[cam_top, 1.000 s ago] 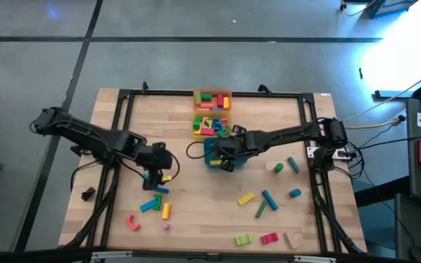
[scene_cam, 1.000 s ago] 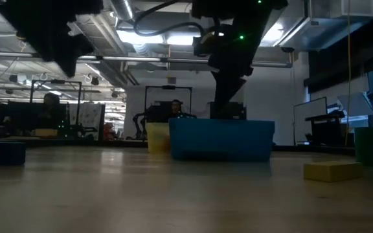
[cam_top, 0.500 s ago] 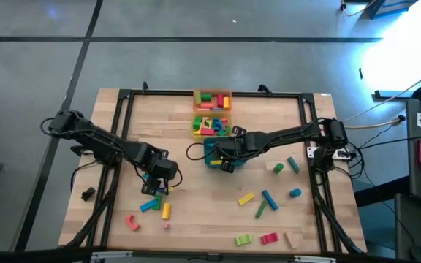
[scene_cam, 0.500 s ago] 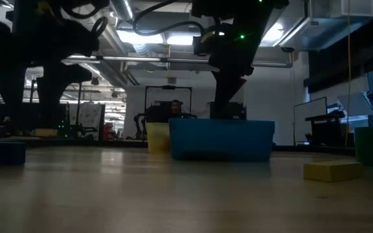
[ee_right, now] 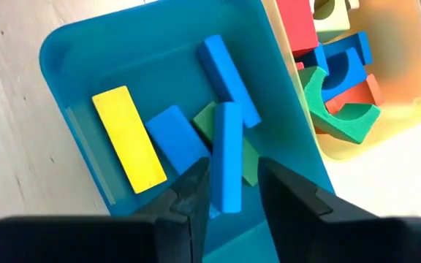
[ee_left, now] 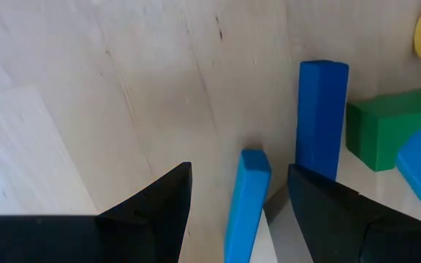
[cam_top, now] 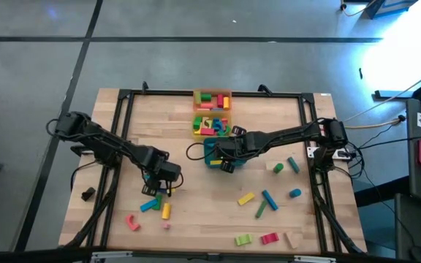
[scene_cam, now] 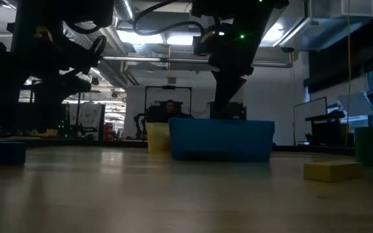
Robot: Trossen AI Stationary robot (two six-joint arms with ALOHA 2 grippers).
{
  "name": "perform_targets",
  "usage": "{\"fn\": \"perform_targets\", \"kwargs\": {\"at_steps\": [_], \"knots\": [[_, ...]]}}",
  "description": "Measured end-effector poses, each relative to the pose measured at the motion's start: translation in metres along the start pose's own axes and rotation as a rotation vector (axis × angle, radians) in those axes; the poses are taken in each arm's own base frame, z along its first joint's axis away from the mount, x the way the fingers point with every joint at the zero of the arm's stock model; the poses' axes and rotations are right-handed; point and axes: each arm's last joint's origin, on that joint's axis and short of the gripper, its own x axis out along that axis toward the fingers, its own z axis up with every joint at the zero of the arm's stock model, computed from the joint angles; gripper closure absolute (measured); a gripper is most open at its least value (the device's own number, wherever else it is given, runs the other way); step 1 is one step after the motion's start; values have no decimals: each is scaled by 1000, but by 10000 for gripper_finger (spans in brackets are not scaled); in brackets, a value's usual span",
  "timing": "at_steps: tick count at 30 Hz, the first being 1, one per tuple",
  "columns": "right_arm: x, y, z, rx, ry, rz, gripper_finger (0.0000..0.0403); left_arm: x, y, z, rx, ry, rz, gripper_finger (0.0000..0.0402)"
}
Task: Sort blocks by size
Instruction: Put the blue rectangular block into the blue bin
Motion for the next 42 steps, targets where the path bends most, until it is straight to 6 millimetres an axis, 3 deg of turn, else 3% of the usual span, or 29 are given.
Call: {"fn": "perform_targets", "kwargs": {"at_steps": [31,42], "knots": [[0,2,-1,-1,15,51,285,12,0,-1,15,19,-14,192],[0,1,-3,-11,42,43,285,36,0,3,38,130,-14,192]]}}
